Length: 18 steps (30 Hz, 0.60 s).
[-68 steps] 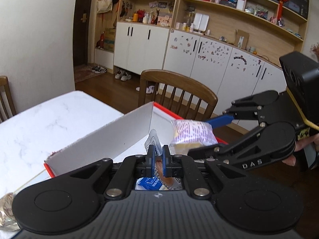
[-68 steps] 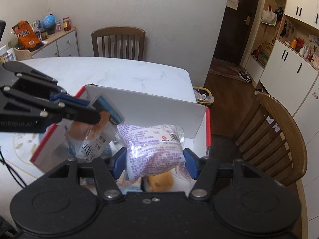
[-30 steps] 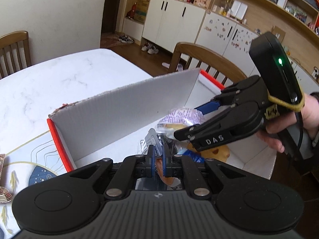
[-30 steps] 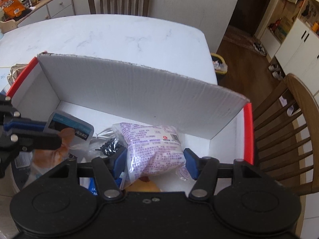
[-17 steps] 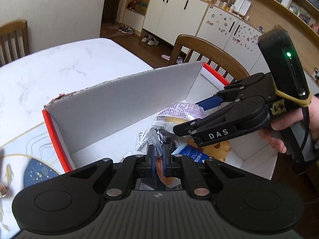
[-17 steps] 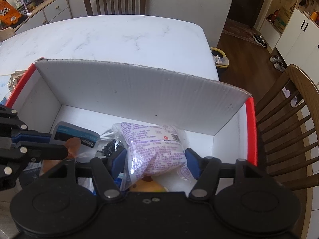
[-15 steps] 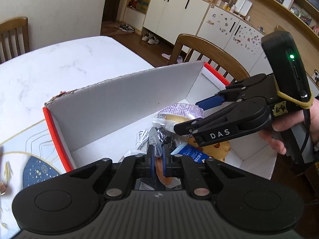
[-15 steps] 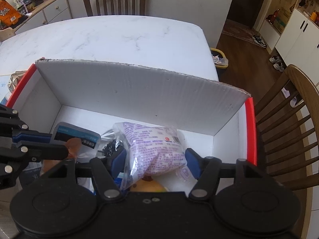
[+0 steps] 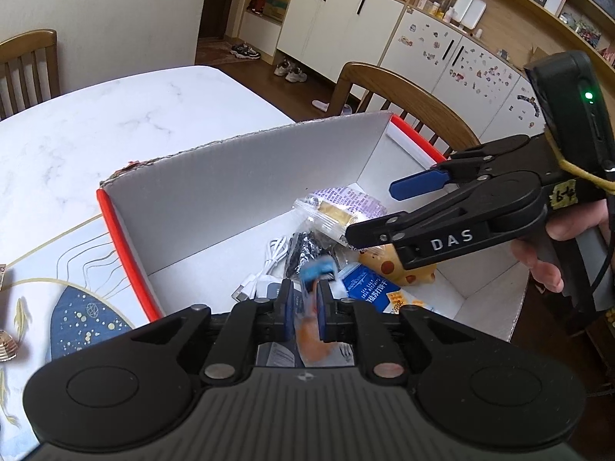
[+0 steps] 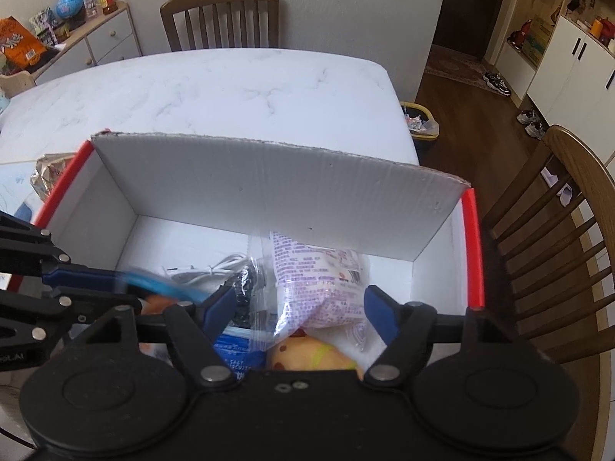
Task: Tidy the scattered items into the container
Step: 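Open both tools to drop the bags into the box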
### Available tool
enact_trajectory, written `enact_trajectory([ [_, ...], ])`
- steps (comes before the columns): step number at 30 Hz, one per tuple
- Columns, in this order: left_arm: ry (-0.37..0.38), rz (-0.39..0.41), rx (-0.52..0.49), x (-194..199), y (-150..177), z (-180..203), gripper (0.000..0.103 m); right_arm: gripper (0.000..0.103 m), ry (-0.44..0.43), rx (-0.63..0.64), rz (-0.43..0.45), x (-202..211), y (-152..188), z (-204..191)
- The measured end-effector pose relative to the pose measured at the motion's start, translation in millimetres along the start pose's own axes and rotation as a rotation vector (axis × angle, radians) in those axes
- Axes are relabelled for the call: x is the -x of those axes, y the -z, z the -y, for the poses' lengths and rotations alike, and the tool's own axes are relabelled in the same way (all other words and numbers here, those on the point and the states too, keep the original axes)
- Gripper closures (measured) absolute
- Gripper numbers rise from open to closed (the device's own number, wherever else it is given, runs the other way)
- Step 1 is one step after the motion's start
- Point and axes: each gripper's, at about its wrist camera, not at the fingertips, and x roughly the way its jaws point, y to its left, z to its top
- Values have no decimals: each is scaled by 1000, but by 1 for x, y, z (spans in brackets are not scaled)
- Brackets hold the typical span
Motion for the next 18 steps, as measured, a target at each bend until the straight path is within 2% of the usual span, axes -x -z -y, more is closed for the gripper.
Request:
enact_trajectory([
  [4,-12,13,-4,5,2,3,88,29,-8,-12,21,11,2,-1],
  [7,-9,29,-3,10,4,5,79,29,-14,-18,37,21,4,-2],
  [9,-16,45,-10,13,4,8,69,29,-20,-23,51,29,5,-2],
  [11,-21,61,-16,18,5,11,40,29,-25,-30,65,36,7,-2],
  [18,-18,104,-13,35,7,17,40,28,-27,-34,85,53,14,-6],
])
